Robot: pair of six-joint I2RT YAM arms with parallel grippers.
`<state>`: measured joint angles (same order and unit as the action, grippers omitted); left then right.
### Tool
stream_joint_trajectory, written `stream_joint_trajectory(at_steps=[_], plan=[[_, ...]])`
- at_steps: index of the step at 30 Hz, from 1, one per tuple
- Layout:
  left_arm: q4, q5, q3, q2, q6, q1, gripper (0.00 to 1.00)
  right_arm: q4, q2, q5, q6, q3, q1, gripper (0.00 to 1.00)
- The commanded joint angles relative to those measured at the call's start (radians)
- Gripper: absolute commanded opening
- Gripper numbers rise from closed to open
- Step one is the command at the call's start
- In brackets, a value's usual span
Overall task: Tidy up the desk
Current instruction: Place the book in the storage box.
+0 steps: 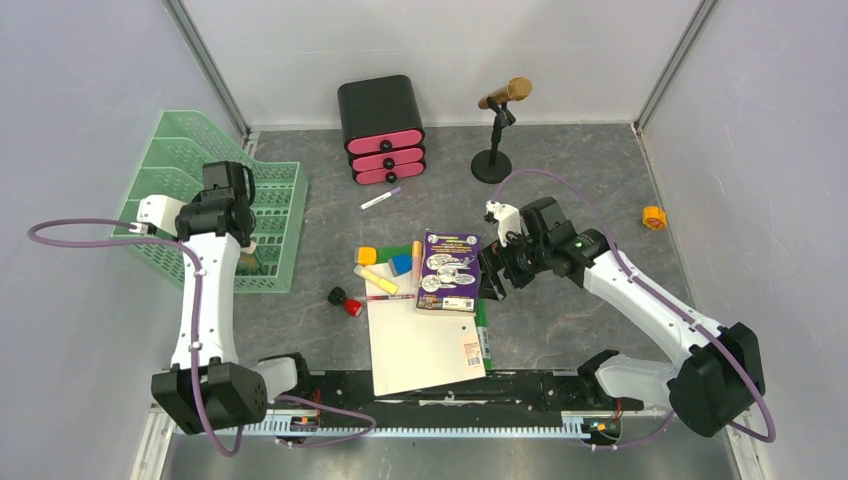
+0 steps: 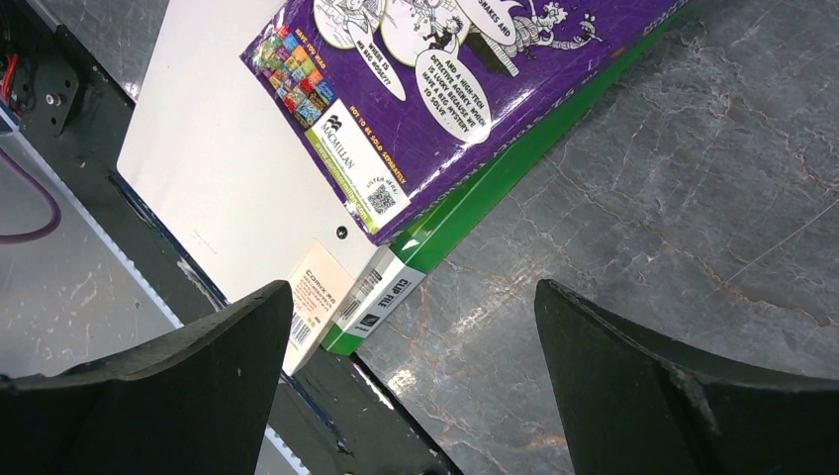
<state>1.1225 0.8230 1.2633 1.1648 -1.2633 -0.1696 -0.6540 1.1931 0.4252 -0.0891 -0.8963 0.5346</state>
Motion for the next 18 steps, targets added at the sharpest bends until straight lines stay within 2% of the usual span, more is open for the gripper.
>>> stream_joint_trajectory(at_steps=[1,10,11,14,18], plan=[[-0.045,0.02,0.012,0.02,-0.071,-0.025,0.02,0.002,0.005,0.017,-0.004,-0.028,-0.001,0.98],[-0.029,-0.041,0.007,0.044,0.014,-0.102,0.02,-0.017,0.025,0.059,0.012,-0.034,-0.001,0.98],[-0.03,-0.044,0.004,0.045,0.016,-0.108,0.03,-0.02,0.027,0.057,0.016,-0.036,-0.001,0.98],[-0.024,-0.052,-0.002,0.042,0.017,-0.122,0.16,-0.022,0.027,0.051,0.021,-0.035,-0.001,0.98],[-0.034,-0.053,-0.017,0.029,0.016,-0.131,0.19,-0.026,0.025,0.053,0.025,-0.029,-0.001,0.98]])
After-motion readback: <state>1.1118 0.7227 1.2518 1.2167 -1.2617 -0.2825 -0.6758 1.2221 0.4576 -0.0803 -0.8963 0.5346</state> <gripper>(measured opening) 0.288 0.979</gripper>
